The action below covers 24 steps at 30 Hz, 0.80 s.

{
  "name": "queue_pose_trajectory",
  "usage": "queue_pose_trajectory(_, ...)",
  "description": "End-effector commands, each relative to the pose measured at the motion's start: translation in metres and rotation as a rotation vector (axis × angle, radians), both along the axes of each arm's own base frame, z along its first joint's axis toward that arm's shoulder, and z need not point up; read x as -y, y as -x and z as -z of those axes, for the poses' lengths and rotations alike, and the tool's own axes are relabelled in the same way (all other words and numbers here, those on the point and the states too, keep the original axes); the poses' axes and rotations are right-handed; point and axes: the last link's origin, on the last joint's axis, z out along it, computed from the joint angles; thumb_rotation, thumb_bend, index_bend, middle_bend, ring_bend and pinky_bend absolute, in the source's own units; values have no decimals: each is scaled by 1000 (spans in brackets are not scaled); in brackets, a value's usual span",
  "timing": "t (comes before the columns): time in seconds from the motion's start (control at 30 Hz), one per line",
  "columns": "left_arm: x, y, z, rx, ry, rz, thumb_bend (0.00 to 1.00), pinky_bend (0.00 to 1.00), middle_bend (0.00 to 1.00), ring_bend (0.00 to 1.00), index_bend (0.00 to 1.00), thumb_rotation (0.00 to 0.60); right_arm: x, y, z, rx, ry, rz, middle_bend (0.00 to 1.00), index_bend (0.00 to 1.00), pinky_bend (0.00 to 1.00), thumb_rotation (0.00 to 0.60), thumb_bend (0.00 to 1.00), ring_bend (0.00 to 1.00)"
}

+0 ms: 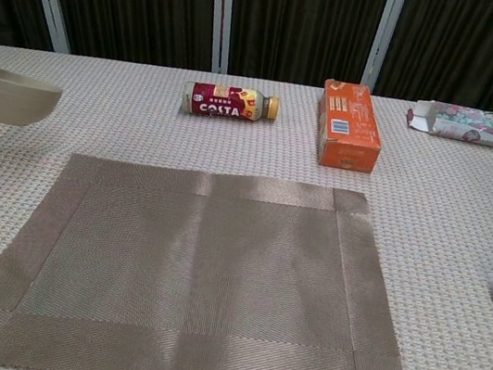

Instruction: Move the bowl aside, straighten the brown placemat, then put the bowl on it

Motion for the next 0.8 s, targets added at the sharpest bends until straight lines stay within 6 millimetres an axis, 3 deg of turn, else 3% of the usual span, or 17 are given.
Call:
queue_pose_trajectory(0.03, 12, -78, 0, 38, 13, 233, 495, 0, 0, 0, 572, 600, 1, 1, 0, -1, -1, 3, 0, 0, 0, 600, 0, 0)
queue_pose_trajectory(0.17, 28, -123, 35, 58, 112, 339, 495, 0, 0, 0, 573, 600, 2, 3, -1, -1, 1, 11, 0, 0, 0, 600, 0, 0)
queue_pose_trajectory(0.37, 51, -160, 103, 87, 256, 378, 496, 0, 0, 0, 577, 600, 3, 6, -4, 2, 12, 27, 0, 0, 0, 600, 0, 0)
queue_pose_trajectory(0.47, 57, -164, 132, 67, 301, 383, 495, 0, 0, 0, 578, 600, 3, 8, -5, 0, 16, 35, 0, 0, 0, 600, 0, 0)
queue_pose_trajectory(0.6, 62, -164, 155, 47, 324, 375, 494, 0, 0, 0, 577, 600, 3, 10, -6, 0, 21, 40, 0, 0, 0, 600, 0, 0)
queue_pose_trajectory(0.8, 63, -158, 166, 33, 311, 358, 478, 0, 0, 0, 567, 600, 4, 10, -7, 3, 25, 43, 0, 0, 0, 600, 0, 0)
